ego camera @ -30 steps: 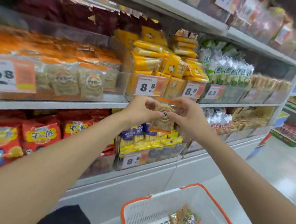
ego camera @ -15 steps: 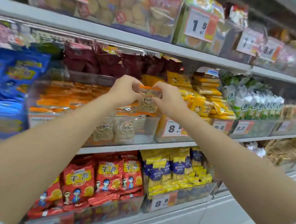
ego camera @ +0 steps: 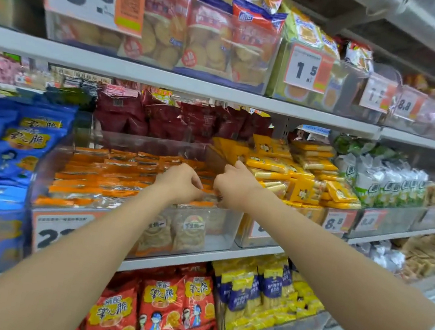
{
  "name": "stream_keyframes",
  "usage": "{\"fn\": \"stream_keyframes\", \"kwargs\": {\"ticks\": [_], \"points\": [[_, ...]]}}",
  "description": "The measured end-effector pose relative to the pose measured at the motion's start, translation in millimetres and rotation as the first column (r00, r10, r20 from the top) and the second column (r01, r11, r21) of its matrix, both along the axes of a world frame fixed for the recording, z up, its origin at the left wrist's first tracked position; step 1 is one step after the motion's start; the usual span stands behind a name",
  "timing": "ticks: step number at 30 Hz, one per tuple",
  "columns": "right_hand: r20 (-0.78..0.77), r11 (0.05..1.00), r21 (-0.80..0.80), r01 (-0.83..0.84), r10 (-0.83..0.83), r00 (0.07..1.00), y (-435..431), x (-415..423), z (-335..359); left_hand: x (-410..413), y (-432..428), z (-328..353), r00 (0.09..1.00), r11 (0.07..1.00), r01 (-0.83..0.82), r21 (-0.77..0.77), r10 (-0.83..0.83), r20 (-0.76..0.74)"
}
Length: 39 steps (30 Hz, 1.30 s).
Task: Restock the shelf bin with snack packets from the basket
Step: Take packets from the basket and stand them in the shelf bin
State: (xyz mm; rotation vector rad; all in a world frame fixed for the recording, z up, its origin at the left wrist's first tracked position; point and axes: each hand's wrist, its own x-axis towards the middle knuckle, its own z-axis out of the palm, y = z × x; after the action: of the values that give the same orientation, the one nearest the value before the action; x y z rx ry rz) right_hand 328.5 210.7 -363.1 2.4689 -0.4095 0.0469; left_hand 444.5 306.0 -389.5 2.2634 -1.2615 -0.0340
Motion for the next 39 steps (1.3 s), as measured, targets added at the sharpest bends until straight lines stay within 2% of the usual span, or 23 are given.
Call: {"fn": "stream_keyframes", "kwargs": {"ticks": [7, 13, 19, 21, 25, 28, 31, 36, 39], "points": [[0.052, 0.995, 0.080, -0.058, 0.054, 0.997, -7.8, -0.7, 5.9, 1.4, -3.8, -6.3, 0.999, 0.996, -0.034, -0.084, 0.034, 0.001], [0.070, 0.998, 0.002, -0.062, 0.062, 0.996, -11.4, 3.6, -2.7, 4.4, -1.8, -8.4, 1.000, 0.995, 0.002, -0.102, -0.003, -0.016], [0.156, 0.995, 0.008, -0.095, 0.092, 0.983, -12.6, 4.1, -6.3, 3.2, -0.8, -8.6, 0.999, 0.998, 0.023, -0.064, -0.021, 0.029], [0.220, 0.987, 0.073, -0.141, 0.122, 0.968, -11.1, 0.6, -3.9, 2.1, 2.0, -6.6, 0.999, 0.995, 0.047, -0.091, -0.045, 0.019], [0.427, 0.944, 0.157, -0.288, 0.198, 0.882, -3.3, -19.2, 3.4, -12.5, 11.9, 3.2, 0.996, 0.982, 0.021, -0.189, -0.004, 0.090], [0.669, 0.880, 0.141, -0.454, 0.254, 0.698, 0.1, -46.9, -3.9, -39.7, 18.1, 10.2, 0.980, 0.947, 0.017, -0.321, 0.048, 0.193], [0.787, 0.846, 0.176, -0.504, 0.187, 0.588, -1.3, -78.6, -23.7, -78.4, 19.7, 12.3, 0.968, 0.939, 0.065, -0.337, 0.023, 0.250], [0.788, 0.848, 0.337, -0.410, -0.016, 0.615, -17.5, -135.9, -71.9, -144.2, -4.3, -19.1, 0.961, 0.939, 0.209, -0.274, -0.144, 0.238], [0.761, 0.809, 0.478, -0.343, -0.186, 0.621, -34.0, -171.9, -109.4, -177.8, -30.5, -57.1, 0.969, 0.933, 0.227, -0.280, -0.190, 0.156]]}}
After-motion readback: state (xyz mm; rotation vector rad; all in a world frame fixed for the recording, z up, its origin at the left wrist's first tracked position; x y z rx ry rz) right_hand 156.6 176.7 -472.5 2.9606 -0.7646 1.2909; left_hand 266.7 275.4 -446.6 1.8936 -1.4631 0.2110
